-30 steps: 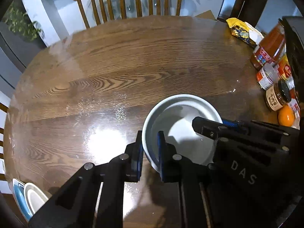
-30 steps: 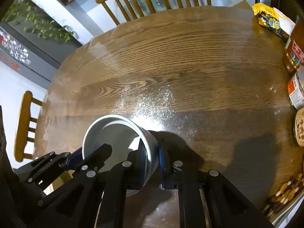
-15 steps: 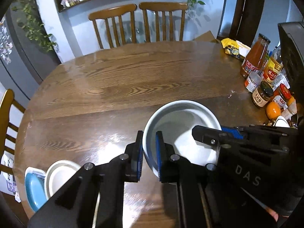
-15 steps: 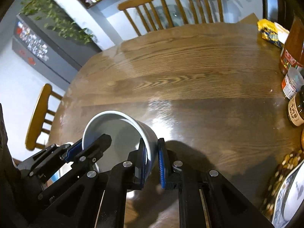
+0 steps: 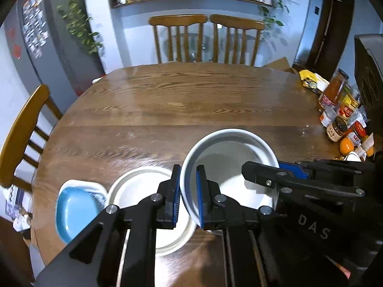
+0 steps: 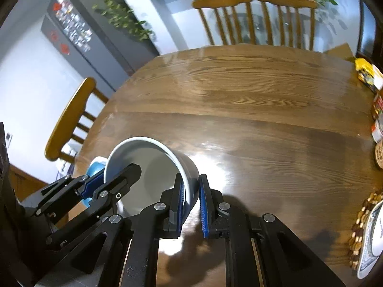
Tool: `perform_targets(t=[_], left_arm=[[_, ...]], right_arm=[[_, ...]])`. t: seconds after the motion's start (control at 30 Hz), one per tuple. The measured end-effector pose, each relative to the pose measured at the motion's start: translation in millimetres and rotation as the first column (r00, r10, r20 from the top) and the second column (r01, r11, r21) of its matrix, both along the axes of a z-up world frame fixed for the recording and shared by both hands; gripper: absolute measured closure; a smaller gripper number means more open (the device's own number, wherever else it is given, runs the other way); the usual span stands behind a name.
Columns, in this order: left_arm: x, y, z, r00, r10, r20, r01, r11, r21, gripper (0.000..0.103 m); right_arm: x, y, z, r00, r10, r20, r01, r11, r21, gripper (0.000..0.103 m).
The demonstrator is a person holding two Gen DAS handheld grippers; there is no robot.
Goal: Organize plates and bowls
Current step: 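Carry the ramekin over the nested bowls and lower it inside, then open the left gripper and withdraw from the bowl stack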
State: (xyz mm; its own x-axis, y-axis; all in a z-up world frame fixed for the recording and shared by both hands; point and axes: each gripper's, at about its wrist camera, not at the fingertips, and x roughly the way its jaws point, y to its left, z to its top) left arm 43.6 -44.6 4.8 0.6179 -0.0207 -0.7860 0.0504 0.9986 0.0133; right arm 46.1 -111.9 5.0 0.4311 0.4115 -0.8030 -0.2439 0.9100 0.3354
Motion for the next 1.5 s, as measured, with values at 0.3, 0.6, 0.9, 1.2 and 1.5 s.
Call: perform_targets(t=[0.3,0.6,0.9,1.2,1.5], left_arm=[[-9.9,52.3,-12.7,0.995,0.087,-0.05,-0.088,0.996,-0.018,0.095],[5.5,78.9,-52.7,0.978,0.12,-0.171,-0.133,0.989,-0.071,0.094],[13.7,84.6,-73.0,0.965,0.111,-0.237,-0.136,0.987,-0.09,0.094],[18.0,87.6,-78.9,0.96,0.109,-0.26,-0.138,0.985,-0.099,0.093],[19.2,90.3,-74.7,0.964,0.116,-0.241,-0.142,0.985,-0.093,0.091]], right_arm=[[-2.8,58.1,-12.5,0.996,0.081,-0.04,-0.081,0.997,-0.004,0.089],[10.1,88.1,-52.9,0.984,0.1,-0.148,-0.105,0.994,-0.03,0.089],[16.1,94.3,-73.4,0.973,0.093,-0.211,-0.107,0.993,-0.051,0.089],[19.2,100.5,-78.3,0.97,0.088,-0.227,-0.104,0.993,-0.06,0.089],[19.1,105.7,-73.5,0.976,0.083,-0.199,-0.103,0.99,-0.094,0.089]])
